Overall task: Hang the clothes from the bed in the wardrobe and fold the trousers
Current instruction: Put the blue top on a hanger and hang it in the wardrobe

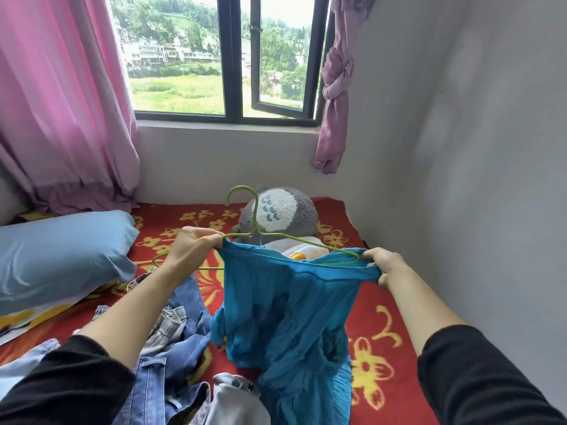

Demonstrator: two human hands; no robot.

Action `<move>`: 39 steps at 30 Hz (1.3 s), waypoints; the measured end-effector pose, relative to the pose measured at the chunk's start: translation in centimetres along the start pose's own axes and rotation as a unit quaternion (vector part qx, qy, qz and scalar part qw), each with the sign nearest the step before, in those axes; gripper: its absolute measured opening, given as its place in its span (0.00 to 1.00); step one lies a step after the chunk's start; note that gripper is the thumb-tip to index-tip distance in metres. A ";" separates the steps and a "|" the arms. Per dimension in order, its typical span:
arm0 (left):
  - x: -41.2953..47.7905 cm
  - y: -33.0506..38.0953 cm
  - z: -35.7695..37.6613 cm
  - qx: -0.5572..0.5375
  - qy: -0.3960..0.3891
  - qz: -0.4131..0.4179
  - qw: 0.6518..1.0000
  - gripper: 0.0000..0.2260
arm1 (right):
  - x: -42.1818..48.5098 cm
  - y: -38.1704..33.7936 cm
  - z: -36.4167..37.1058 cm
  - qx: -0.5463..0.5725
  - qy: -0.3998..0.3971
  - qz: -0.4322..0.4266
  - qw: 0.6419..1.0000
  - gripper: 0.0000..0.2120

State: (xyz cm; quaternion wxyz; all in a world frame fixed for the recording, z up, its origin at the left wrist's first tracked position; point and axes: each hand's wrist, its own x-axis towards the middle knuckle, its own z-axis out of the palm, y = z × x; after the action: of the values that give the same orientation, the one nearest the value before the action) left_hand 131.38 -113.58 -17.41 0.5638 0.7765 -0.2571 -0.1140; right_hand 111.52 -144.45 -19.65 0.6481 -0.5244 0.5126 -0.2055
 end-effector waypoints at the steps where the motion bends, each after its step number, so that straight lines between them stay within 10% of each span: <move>1: -0.1 -0.2 0.0 0.011 -0.004 0.000 1.000 0.10 | -0.3 -0.1 0.1 -0.021 0.002 -0.013 1.000 0.04; 16: -0.2 2.9 -3.7 0.073 0.022 0.010 0.997 0.08 | -6.2 -7.6 4.4 -0.284 -0.008 -0.228 0.931 0.11; 20: -2.8 4.4 -4.1 0.046 0.073 0.011 0.996 0.09 | -9.3 -7.9 6.6 -0.267 -0.184 -0.244 0.914 0.08; 23: -5.4 5.6 -3.9 0.006 0.156 -0.029 0.987 0.08 | -11.8 -7.8 7.7 -0.327 -0.244 -0.342 0.846 0.03; 28: -11.3 6.1 -3.7 -0.086 0.275 -0.087 0.954 0.08 | -15.2 -6.2 7.2 -0.429 -0.211 -0.506 0.718 0.28; 39: -30.2 6.2 -8.5 -0.198 0.470 -0.116 0.852 0.05 | -29.4 -2.3 11.8 -0.240 -0.139 -0.788 0.550 0.09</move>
State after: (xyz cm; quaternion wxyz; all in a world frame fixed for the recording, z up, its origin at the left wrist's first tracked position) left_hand 108.25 -92.12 -12.11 0.7417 0.6339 0.1582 0.1517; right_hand 111.02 -116.08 -5.31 0.1394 -0.8762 -0.1720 -0.4281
